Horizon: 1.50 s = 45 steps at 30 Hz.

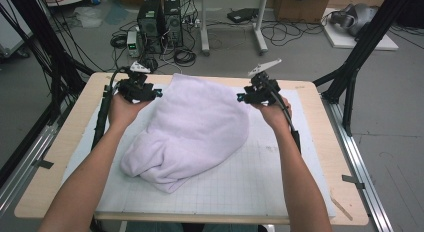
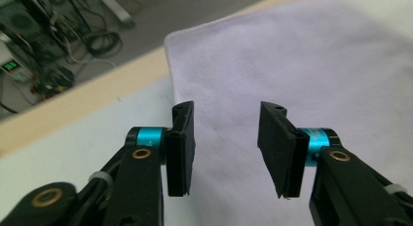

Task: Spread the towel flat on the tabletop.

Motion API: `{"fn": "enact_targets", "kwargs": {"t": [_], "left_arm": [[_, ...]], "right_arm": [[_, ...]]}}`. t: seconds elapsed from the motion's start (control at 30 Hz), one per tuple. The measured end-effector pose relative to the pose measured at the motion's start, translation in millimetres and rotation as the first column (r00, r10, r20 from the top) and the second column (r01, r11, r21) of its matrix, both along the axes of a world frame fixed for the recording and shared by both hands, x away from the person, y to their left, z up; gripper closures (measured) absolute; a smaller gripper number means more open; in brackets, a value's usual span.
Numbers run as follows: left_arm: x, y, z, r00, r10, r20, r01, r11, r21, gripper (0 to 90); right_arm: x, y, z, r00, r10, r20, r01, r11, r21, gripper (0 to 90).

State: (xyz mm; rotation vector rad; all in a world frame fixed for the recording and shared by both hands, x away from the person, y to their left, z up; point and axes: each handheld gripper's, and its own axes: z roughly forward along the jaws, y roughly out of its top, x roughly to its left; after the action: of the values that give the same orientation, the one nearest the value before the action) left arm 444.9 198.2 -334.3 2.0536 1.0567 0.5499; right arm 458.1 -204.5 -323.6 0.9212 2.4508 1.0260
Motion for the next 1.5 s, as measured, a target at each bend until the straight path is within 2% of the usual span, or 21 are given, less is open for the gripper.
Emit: {"fn": "enact_targets", "kwargs": {"t": [0.1, 0.13, 0.23, 0.27, 0.37, 0.57, 0.7, 0.73, 0.83, 0.9, 0.93, 1.0, 1.03, 1.07, 1.1, 1.2, 1.3, 1.4, 1.43, 1.5], "left_arm": [[-13.1, 8.4, -11.9, 0.9992, -0.027, -0.029, 0.027, 0.9996, -0.005, 55.2], [-18.1, 10.1, -14.1, 0.9988, -0.038, -0.031, 0.037, 0.9993, -0.007, 55.1], [-33.5, 14.4, -18.3, 0.9966, -0.074, -0.036, 0.074, 0.9971, -0.020, 53.6], [-39.4, 14.9, -20.1, 0.9957, -0.087, -0.032, 0.086, 0.9959, -0.027, 52.8], [-57.0, 14.6, -26.6, 0.9910, -0.129, -0.036, 0.128, 0.9914, -0.028, 51.3], [-91.6, 14.6, -39.8, 0.9763, -0.211, -0.050, 0.210, 0.9774, -0.025, 47.6], [-107.3, 17.2, -48.6, 0.9665, -0.248, -0.067, 0.245, 0.9683, -0.050, 45.4], [-110.0, 17.3, -50.5, 0.9630, -0.259, -0.076, 0.255, 0.9654, -0.054, 44.2], [-114.6, 16.4, -56.9, 0.9513, -0.292, -0.101, 0.289, 0.9565, -0.037, 43.5], [-114.8, 15.8, -64.7, 0.9422, -0.309, -0.129, 0.307, 0.9510, -0.033, 47.9], [-113.4, 15.0, -70.1, 0.9366, -0.314, -0.155, 0.314, 0.9492, -0.028, 50.5], [-111.2, 12.1, -82.0, 0.9184, -0.336, -0.209, 0.338, 0.9407, -0.025, 58.4], [-111.3, 10.0, -86.8, 0.9189, -0.331, -0.214, 0.336, 0.9416, -0.014, 62.6], [-111.2, 9.9, -89.4, 0.9177, -0.337, -0.211, 0.339, 0.9404, -0.026, 65.8], [-111.6, 9.7, -90.3, 0.9211, -0.332, -0.203, 0.332, 0.9426, -0.034, 70.3], [-111.2, 9.7, -89.9, 0.9255, -0.328, -0.189, 0.331, 0.9435, -0.019, 81.6], [-110.6, 8.7, -88.6, 0.9274, -0.326, -0.183, 0.329, 0.9443, -0.017, 85.3], [-111.0, 6.7, -83.2, 0.9307, -0.328, -0.162, 0.329, 0.9440, -0.018, 87.1], [-111.1, 6.4, -80.7, 0.9317, -0.330, -0.152, 0.330, 0.9436, -0.022, 87.1], [-111.5, 5.8, -74.2, 0.9346, -0.330, -0.133, 0.329, 0.9439, -0.032, 87.4]], "right_arm": [[-11.8, 2.9, -18.6, 0.9987, 0.027, -0.043, -0.026, 0.999, 0.021, 52.0], [-14.6, 4.3, -22.1, 0.9954, 0.033, -0.090, -0.032, 0.999, 0.014, 50.7], [-31.9, 6.7, -31.4, 0.9954, 0.065, -0.070, -0.064, 0.998, 0.026, 51.5], [-37.2, 7.2, -34.0, 0.9940, 0.073, -0.081, -0.070, 0.996, 0.047, 51.3], [-55.7, 9.6, -40.4, 0.9906, 0.107, -0.085, -0.102, 0.992, 0.070, 50.6], [-98.7, 14.1, -55.2, 0.9811, 0.175, -0.082, -0.167, 0.981, 0.098, 49.8], [-120.9, 16.4, -69.2, 0.9740, 0.211, -0.084, -0.199, 0.972, 0.128, 48.3], [-125.6, 18.3, -72.4, 0.9719, 0.215, -0.097, -0.202, 0.971, 0.131, 47.7], [-135.4, 25.4, -82.3, 0.9653, 0.243, -0.097, -0.230, 0.965, 0.124, 46.6], [-138.6, 31.8, -89.1, 0.9610, 0.259, -0.097, -0.248, 0.962, 0.111, 46.2], [-139.7, 35.3, -92.3, 0.9599, 0.262, -0.099, -0.251, 0.961, 0.113, 46.0], [-138.7, 42.7, -98.9, 0.9570, 0.270, -0.107, -0.260, 0.961, 0.098, 46.4], [-137.7, 46.4, -101.9, 0.9548, 0.274, -0.116, -0.265, 0.960, 0.087, 47.6], [-136.9, 49.8, -104.7, 0.9531, 0.276, -0.124, -0.268, 0.960, 0.078, 49.3], [-136.0, 52.5, -107.0, 0.9524, 0.277, -0.127, -0.270, 0.960, 0.067, 51.0], [-131.4, 55.8, -112.3, 0.9486, 0.283, -0.141, -0.277, 0.959, 0.062, 58.2], [-125.5, 54.3, -114.5, 0.9500, 0.279, -0.140, -0.272, 0.960, 0.067, 71.7], [-119.9, 50.0, -114.7, 0.9447, 0.285, -0.161, -0.272, 0.957, 0.101, 87.3], [-119.0, 48.2, -114.2, 0.9436, 0.286, -0.167, -0.270, 0.956, 0.112, 88.3], [-118.6, 43.1, -110.2, 0.9469, 0.282, -0.155, -0.264, 0.956, 0.125, 89.8]]}}
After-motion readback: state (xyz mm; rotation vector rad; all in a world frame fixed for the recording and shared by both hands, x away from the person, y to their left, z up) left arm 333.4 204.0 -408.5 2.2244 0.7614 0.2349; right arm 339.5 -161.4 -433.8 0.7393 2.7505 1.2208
